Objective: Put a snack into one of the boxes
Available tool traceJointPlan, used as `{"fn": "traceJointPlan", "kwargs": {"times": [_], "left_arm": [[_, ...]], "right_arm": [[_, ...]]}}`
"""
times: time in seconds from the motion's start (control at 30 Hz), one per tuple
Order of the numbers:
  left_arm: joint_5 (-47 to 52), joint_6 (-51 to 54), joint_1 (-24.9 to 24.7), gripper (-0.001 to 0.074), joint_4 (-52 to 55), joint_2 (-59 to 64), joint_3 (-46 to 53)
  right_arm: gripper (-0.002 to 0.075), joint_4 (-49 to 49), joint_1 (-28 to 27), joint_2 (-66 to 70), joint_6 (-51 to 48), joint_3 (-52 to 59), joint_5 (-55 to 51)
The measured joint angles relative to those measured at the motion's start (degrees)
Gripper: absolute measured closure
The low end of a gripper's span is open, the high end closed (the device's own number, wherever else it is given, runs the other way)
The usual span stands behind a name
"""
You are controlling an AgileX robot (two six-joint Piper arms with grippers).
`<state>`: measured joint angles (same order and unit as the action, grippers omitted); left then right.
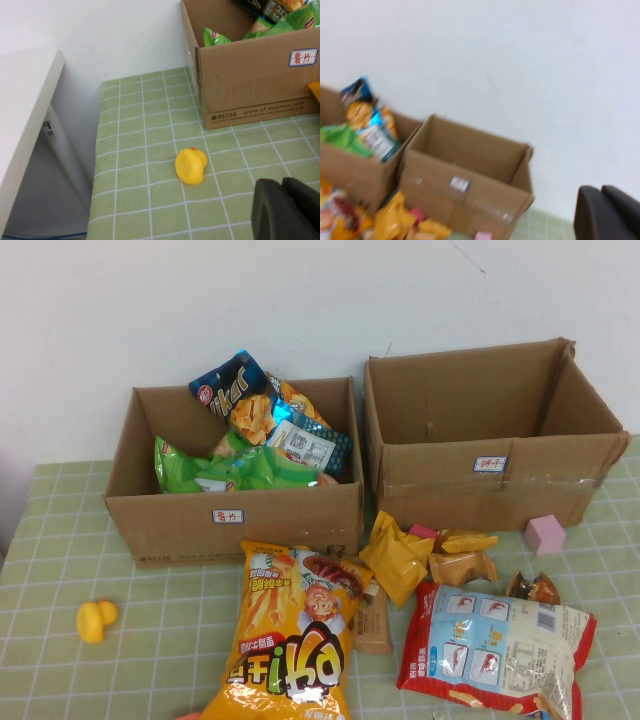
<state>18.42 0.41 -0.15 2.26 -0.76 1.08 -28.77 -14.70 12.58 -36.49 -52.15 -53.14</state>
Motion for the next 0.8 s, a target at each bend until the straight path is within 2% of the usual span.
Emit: {"fn": "traceJointPlan", "kwargs": {"times": [0.27, 0.47, 0.57, 0.63, 0.8], "left_arm": [[0.0, 0.0, 0.0, 0.0736, 0.0, 0.0, 0.0], [0.1, 0.0, 0.0, 0.0736, 0.0, 0.0, 0.0], [0.1, 0.0, 0.0, 0.0736, 0.0, 0.0, 0.0], [0.1, 0.0, 0.0, 0.0736, 0.0, 0.0, 0.0], [0.1, 0.0, 0.0, 0.0736, 0.0, 0.0, 0.0]], "right_arm": [[0.0721, 0.1, 0.0, -7.1, 0.3, 14.6, 14.8], [0.0721, 1.1, 0.0, -10.1, 6.7, 26.4, 22.5], [0.0721, 6.1, 0.1, -11.4, 10.8, 32.9, 27.2], [0.0721, 12.8, 0.9, -12.9, 18.1, 37.9, 32.8], [0.0722, 24.0, 6.5, -13.3, 33.5, 42.9, 40.6]]}}
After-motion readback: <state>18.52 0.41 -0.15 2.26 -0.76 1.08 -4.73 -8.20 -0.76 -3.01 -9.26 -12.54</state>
